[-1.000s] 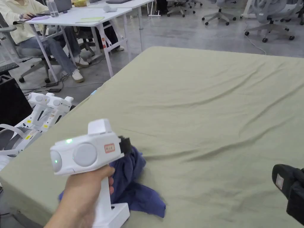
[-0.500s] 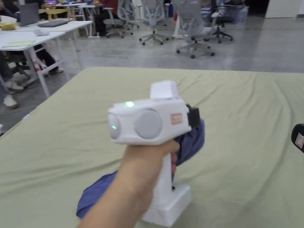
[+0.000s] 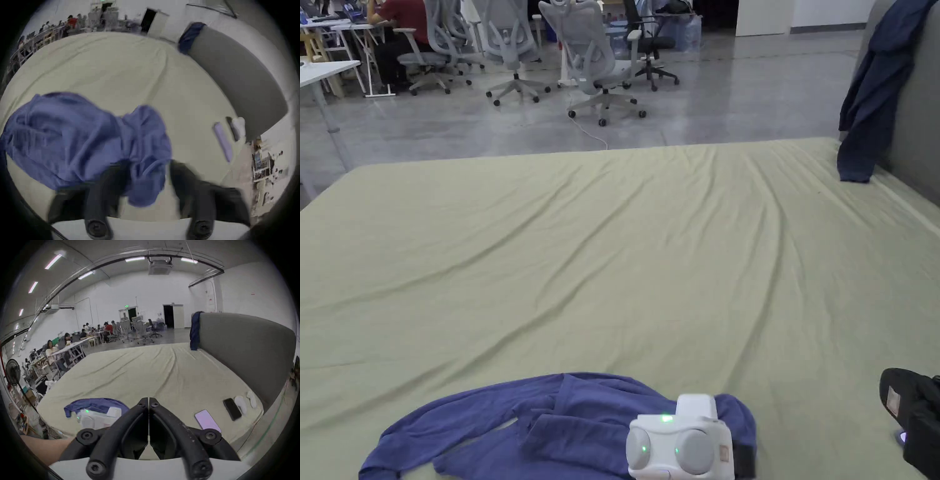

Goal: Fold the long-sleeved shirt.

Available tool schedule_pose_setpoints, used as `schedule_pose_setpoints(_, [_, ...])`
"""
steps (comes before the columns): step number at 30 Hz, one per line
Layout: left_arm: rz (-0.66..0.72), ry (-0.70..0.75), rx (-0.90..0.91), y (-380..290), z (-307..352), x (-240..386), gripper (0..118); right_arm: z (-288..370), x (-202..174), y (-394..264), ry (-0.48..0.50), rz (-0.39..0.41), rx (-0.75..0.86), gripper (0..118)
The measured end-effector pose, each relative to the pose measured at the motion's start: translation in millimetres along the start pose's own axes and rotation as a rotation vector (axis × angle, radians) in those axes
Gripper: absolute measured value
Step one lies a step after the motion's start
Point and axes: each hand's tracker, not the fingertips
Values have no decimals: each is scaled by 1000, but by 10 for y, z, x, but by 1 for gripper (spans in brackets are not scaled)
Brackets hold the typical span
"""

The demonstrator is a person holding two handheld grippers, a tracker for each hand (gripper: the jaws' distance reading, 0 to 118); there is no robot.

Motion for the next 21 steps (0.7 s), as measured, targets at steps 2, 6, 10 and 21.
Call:
schedule_pose_setpoints(2, [-52,-14,135,40,433,21,118,-88,7,-55,29,-25,-14,3])
schedule_pose_setpoints(6, [-76,67,394,-89,1411,-124,117,-227,-107,-148,86,-77,-19,3])
schedule_pose_setpoints(10, [-71,205,240,-460,1810,-499,39,-440,-253,-266,131,-110,-55,3])
schedule_pose_setpoints(21, [113,340,204,-347,1529,-1656,108,-875,-391,-464,132,-98,-168,3])
